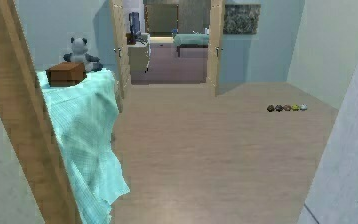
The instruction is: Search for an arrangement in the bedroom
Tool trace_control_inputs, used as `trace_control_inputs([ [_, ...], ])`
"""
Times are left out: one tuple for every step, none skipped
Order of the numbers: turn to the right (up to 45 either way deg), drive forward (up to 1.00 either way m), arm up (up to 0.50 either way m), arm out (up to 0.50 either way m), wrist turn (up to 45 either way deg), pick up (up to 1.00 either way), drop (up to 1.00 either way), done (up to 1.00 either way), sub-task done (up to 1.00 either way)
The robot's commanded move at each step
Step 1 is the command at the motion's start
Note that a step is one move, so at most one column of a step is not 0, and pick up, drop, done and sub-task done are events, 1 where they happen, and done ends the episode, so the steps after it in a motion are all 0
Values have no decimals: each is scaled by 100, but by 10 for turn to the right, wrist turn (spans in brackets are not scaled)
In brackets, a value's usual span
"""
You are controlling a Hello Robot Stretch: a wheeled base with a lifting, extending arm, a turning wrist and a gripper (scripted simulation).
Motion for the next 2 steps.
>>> trace_control_inputs([
  [-30,0,0,0,0,0,0,0,0],
  [0,45,0,0,0,0,0,0,0],
])
